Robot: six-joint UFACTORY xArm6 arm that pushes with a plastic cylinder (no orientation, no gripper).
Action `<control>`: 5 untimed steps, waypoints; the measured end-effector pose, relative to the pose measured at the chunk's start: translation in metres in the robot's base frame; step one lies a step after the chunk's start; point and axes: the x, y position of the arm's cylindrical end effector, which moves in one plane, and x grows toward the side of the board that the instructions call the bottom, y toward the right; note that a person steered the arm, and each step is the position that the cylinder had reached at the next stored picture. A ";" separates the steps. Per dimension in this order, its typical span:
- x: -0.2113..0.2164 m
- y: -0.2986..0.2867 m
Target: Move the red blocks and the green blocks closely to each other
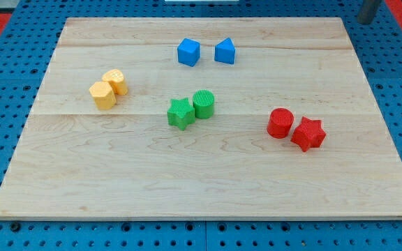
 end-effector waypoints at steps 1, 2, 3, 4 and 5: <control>0.002 0.000; 0.042 -0.078; 0.097 -0.144; 0.186 -0.116; 0.252 -0.077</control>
